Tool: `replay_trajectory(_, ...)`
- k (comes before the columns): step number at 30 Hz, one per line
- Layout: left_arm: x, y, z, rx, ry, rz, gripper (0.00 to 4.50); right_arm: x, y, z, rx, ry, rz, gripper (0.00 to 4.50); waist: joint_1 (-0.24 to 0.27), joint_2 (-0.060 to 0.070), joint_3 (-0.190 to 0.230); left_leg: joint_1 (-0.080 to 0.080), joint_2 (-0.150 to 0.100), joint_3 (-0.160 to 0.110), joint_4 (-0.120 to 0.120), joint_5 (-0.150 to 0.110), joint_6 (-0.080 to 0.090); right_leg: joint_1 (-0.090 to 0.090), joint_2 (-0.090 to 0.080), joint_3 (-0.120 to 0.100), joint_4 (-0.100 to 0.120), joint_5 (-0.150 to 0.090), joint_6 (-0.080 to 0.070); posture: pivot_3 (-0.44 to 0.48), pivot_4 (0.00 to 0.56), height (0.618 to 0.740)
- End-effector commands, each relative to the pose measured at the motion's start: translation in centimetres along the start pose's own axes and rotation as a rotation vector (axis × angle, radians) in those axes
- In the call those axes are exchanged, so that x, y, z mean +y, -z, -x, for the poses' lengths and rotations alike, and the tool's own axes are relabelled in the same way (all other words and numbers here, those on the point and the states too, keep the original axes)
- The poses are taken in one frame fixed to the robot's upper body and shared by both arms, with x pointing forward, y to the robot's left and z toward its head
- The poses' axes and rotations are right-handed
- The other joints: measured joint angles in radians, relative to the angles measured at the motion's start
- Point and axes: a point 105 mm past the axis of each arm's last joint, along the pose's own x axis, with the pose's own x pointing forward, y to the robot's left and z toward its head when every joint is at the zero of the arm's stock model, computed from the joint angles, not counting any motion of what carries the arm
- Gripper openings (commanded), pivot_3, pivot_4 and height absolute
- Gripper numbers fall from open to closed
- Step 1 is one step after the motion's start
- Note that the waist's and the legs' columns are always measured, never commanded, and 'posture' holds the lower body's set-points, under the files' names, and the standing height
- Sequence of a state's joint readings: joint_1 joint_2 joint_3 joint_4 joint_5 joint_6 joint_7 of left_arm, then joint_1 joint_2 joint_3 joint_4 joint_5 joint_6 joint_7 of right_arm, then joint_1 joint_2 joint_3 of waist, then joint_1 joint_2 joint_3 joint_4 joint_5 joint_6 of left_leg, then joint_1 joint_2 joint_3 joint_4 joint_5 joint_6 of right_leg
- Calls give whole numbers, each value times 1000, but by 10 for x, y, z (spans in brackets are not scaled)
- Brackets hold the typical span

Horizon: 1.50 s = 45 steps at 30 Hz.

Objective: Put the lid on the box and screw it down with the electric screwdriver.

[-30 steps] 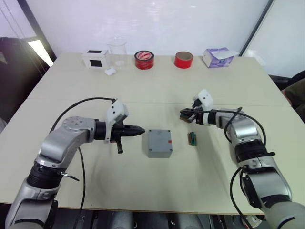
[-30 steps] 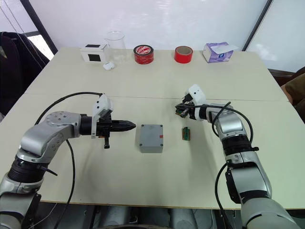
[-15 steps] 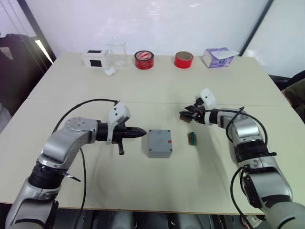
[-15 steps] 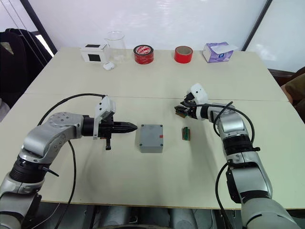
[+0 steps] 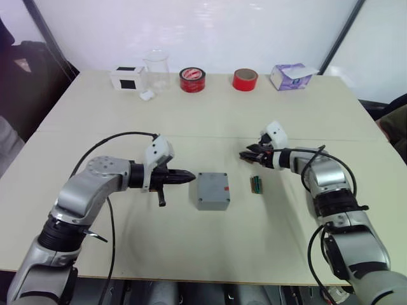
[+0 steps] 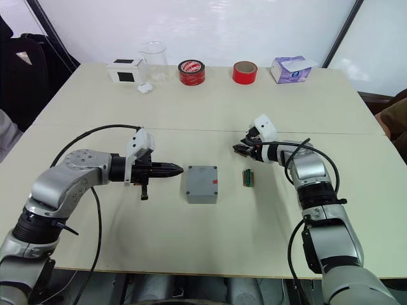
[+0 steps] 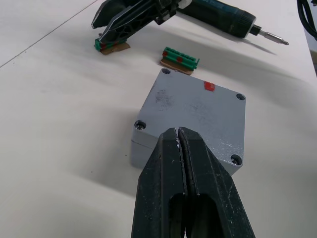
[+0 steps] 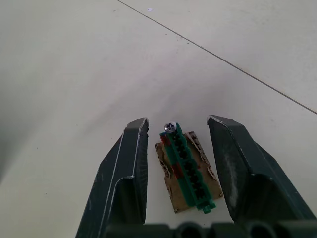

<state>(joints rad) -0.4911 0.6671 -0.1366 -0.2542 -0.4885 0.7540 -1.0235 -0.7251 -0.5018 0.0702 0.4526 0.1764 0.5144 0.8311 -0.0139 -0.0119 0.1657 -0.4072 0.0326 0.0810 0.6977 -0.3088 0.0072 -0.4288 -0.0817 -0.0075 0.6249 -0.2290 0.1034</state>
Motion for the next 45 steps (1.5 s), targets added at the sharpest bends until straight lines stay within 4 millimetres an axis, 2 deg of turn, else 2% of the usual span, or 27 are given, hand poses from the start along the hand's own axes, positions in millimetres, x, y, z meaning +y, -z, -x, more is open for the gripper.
replay_trajectory(1,-1,-9,4,-17,2,-38,0,1,-13,3,-36,-2,43,1430,0,0,0,0,0,0,0,0,0,0,0,0,0,0,0,0,150,740)
replay_trajectory(12,1,-10,5,-13,0,-44,0,2,-12,1,-35,1,37,1430,0,0,0,0,0,0,0,0,0,0,0,0,0,0,0,0,150,740)
replay_trajectory(15,1,-10,5,-14,0,-43,0,2,-12,1,-38,-2,41,588,0,0,0,0,0,0,0,0,0,0,0,0,0,0,0,0,150,740)
replay_trajectory(16,1,-11,5,-14,0,-43,0,2,-12,1,-38,-2,43,158,0,0,0,0,0,0,0,0,0,0,0,0,0,0,0,0,150,740)
replay_trajectory(17,1,-11,5,-14,1,-43,0,2,-12,1,-37,-3,45,53,0,0,0,0,0,0,0,0,0,0,0,0,0,0,0,0,150,740)
replay_trajectory(26,3,-12,6,-16,-5,-45,0,2,-9,0,-27,-1,41,53,0,0,0,0,0,0,0,0,0,0,0,0,0,0,0,0,150,740)
replay_trajectory(32,2,-11,7,-16,-2,-38,0,2,-18,6,-53,-3,85,53,0,0,0,0,0,0,0,0,0,0,0,0,0,0,0,0,150,740)
replay_trajectory(40,2,-11,8,-17,-3,-27,0,4,-34,12,-101,-9,88,53,0,0,0,0,0,-1,0,0,0,0,0,0,0,0,0,0,150,740)
replay_trajectory(45,3,-14,10,-25,-8,-23,0,6,-51,23,-154,1,110,53,1,0,0,0,0,-1,0,0,0,0,0,0,0,0,0,0,150,740)
